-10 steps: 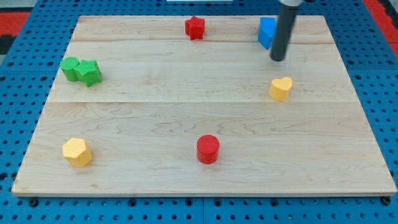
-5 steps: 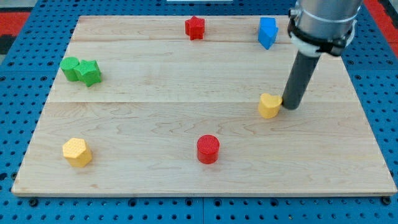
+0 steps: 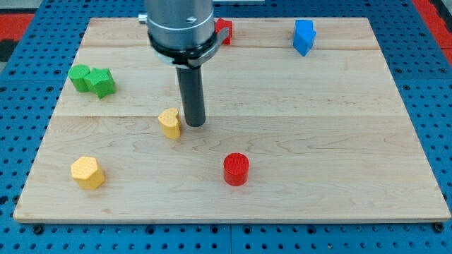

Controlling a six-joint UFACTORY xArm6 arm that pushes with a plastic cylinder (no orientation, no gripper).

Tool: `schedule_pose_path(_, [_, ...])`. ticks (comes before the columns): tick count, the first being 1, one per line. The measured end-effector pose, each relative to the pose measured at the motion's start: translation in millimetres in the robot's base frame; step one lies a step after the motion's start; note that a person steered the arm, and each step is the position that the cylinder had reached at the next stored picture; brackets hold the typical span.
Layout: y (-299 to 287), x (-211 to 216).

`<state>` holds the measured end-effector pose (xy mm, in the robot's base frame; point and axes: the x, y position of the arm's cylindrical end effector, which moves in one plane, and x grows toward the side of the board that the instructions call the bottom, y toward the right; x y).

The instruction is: Push the yellow heart to the top side of the yellow hexagon

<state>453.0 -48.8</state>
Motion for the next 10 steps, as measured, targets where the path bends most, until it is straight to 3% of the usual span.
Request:
schedule_pose_path(1, [-81,15])
schedule_pose_path(3, [-84,-5])
schedule_pose_path(4, [-153,-4])
schedule_pose_path(5, [-154,-13])
schedule_pose_path(6, [-173,14])
schedule_pose_path(7, [-161,65])
schedule_pose_path(8, [-159,48])
schedule_pose_path(9, [-72,43])
schedule_pose_path(10, [51,34])
